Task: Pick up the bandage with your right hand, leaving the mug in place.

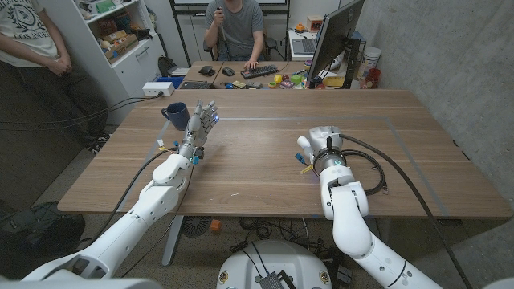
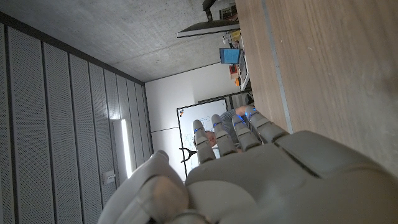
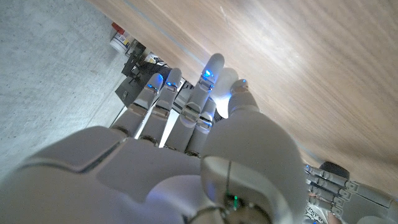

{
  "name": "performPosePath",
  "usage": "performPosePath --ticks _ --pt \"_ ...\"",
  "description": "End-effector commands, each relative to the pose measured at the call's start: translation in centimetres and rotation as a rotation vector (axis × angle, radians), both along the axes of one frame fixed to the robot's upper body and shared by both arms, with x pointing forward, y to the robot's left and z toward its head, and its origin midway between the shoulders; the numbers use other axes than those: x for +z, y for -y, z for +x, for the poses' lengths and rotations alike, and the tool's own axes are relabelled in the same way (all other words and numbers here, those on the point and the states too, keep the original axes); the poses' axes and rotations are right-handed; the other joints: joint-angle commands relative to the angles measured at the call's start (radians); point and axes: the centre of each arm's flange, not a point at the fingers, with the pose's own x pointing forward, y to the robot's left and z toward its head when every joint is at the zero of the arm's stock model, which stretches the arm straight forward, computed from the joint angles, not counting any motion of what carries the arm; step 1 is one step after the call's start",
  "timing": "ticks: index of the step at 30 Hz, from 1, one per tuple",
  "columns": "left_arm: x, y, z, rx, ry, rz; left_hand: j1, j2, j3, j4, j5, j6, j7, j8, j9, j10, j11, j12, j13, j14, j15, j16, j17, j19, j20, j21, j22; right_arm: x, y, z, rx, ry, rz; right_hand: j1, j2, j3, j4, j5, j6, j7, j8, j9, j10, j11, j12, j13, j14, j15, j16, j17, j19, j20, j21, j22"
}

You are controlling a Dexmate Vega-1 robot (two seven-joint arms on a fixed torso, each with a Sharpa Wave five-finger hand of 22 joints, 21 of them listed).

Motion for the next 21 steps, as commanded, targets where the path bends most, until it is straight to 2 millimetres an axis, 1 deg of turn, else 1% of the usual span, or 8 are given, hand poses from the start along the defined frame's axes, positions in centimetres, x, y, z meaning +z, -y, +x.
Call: performPosePath --ticks 1,4,5,6,7,11,14,21 --pt "0.0 0.4 0.1 -0.007 -0.003 0.010 -0.007 -0.002 0.004 0.006 0.003 -0.007 0.001 0.000 0.005 0.005 0.003 0.002 0.004 -0.006 -0.094 0.000 0.002 -0.004 -0.013 0.001 0.004 6.9 2.4 -3.3 -0.055 0.144 -0.090 0.081 0.062 0.014 0.006 -0.002 0.072 -0.068 0.007 0.003 0.012 -0.001 -0.004 0.004 0.008 -0.169 0.000 0.003 0.001 -0.001 0.010 0.005" --pt "0.0 0.5 0.1 -0.011 -0.005 0.015 -0.008 -0.002 0.003 0.007 0.003 -0.007 0.002 -0.001 0.005 0.004 0.002 0.001 0.004 -0.006 -0.094 0.001 0.002 -0.004 -0.013 0.001 0.004 8.6 3.0 -4.1 -0.064 0.180 -0.094 0.081 0.061 0.015 0.007 -0.002 0.071 -0.068 0.006 0.003 0.013 -0.001 -0.004 0.005 0.010 -0.168 0.000 0.003 0.005 -0.003 0.012 0.005" --pt "0.0 0.6 0.1 -0.011 -0.005 0.017 -0.009 -0.003 0.003 0.007 0.003 -0.008 0.003 -0.001 0.005 0.003 0.002 0.001 0.004 -0.005 -0.093 0.001 0.002 -0.005 -0.013 0.001 0.004 9.7 3.4 -4.7 -0.076 0.211 -0.103 0.081 0.061 0.015 0.008 -0.003 0.071 -0.069 0.006 0.003 0.014 -0.001 -0.004 0.005 0.010 -0.167 -0.001 0.003 0.006 -0.003 0.013 0.005" --pt "0.0 0.6 0.1 -0.011 -0.004 0.018 -0.009 -0.003 0.003 0.007 0.003 -0.008 0.003 -0.001 0.005 0.003 0.002 0.001 0.004 -0.005 -0.093 0.001 0.002 -0.005 -0.013 0.001 0.004 9.7 3.4 -4.7 -0.076 0.211 -0.103 0.077 0.062 0.015 0.012 -0.003 0.071 -0.069 0.006 0.003 0.015 -0.001 -0.005 0.004 0.011 -0.164 -0.002 0.002 0.006 -0.003 0.014 0.005" --pt "0.0 0.6 0.1 -0.013 -0.005 0.020 -0.009 -0.003 0.003 0.007 0.003 -0.008 0.002 -0.001 0.005 0.004 0.001 0.001 0.004 -0.005 -0.093 0.001 0.002 -0.005 -0.013 0.001 0.004 10.8 3.7 -5.1 -0.083 0.225 -0.115 0.077 0.062 0.015 0.013 -0.003 0.071 -0.069 0.006 0.003 0.015 -0.001 -0.005 0.005 0.012 -0.166 -0.002 0.002 0.006 -0.003 0.014 0.005" --pt "0.1 0.8 0.2 -0.017 -0.006 0.023 -0.010 -0.003 0.003 0.007 0.003 -0.008 0.003 -0.001 0.005 0.004 0.001 0.001 0.004 -0.006 -0.093 0.001 0.002 -0.005 -0.013 0.001 0.004 12.5 4.0 -5.5 -0.099 0.250 -0.163 0.077 0.061 0.016 0.013 -0.003 0.071 -0.068 0.006 0.003 0.015 -0.001 -0.005 0.006 0.011 -0.167 -0.004 0.000 0.008 -0.003 0.015 0.005" --pt "0.2 1.0 0.3 -0.020 -0.004 0.024 -0.011 -0.004 0.002 0.007 0.003 -0.008 0.003 -0.001 0.005 0.004 0.001 0.001 0.004 -0.006 -0.093 0.001 0.002 -0.004 -0.013 0.002 0.004 13.3 4.1 -5.5 -0.094 0.248 -0.176 0.077 0.060 0.017 0.015 -0.003 0.071 -0.069 0.006 0.004 0.015 -0.001 -0.006 0.008 0.012 -0.167 -0.005 -0.001 0.010 -0.005 0.017 0.005" --pt "0.2 0.9 0.3 -0.011 -0.007 0.019 -0.012 -0.005 0.002 0.007 0.003 -0.009 0.002 -0.001 0.005 0.005 0.000 0.001 0.004 -0.005 -0.092 0.002 0.002 -0.005 -0.013 0.002 0.004 13.9 4.1 -5.5 -0.094 0.270 -0.185 0.077 0.059 0.019 0.016 -0.002 0.070 -0.070 0.006 0.004 0.014 -0.001 -0.008 0.009 0.011 -0.167 -0.009 -0.003 0.011 -0.006 0.019 0.005"
